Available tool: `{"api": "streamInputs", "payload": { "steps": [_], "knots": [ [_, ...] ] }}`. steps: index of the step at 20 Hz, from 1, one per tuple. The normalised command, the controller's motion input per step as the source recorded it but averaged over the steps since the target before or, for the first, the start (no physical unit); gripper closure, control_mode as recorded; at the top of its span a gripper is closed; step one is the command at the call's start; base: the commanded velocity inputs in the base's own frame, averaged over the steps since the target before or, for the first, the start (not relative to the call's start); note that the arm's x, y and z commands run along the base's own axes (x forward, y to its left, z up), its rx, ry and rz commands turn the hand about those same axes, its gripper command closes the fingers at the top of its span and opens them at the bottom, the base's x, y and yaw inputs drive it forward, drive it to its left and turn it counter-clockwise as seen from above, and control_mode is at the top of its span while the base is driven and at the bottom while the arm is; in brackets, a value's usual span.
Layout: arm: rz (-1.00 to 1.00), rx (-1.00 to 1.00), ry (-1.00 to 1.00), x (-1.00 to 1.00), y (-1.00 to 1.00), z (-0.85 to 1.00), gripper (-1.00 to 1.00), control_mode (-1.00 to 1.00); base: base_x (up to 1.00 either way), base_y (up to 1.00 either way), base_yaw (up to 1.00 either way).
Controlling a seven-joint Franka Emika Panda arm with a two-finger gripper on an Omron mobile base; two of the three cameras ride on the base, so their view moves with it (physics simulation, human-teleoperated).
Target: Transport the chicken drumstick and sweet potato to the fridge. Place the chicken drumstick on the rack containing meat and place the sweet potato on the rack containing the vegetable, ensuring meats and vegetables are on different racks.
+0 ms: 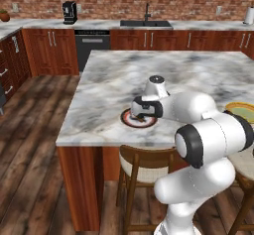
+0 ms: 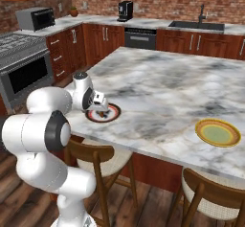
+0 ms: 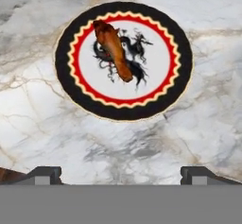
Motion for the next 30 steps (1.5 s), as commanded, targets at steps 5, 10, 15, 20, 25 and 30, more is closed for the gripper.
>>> {"api": "streamInputs", "payload": {
  "steps": [5, 10, 15, 20, 25, 30],
  "knots": [
    [0.03, -0.05, 0.02, 0.29, 0.06, -0.17, -1.00, -1.00, 0.00, 0.00, 0.00],
    [0.08, -0.01, 0.01, 0.32, 0.00, -0.19, -1.00, -1.00, 0.00, 0.00, 0.00],
    [0.08, 0.00, 0.00, 0.28, 0.00, -0.28, -1.00, -1.00, 0.00, 0.00, 0.00],
    [0.05, 0.00, 0.00, 0.35, 0.00, -0.29, -1.00, -1.00, 0.00, 0.00, 0.00],
    [0.03, 0.00, 0.00, 0.33, 0.00, -0.20, -1.00, -1.00, 0.00, 0.00, 0.00],
    [0.03, 0.00, 0.00, 0.34, 0.00, -0.16, -1.00, -1.00, 0.00, 0.00, 0.00]
  ]
}}
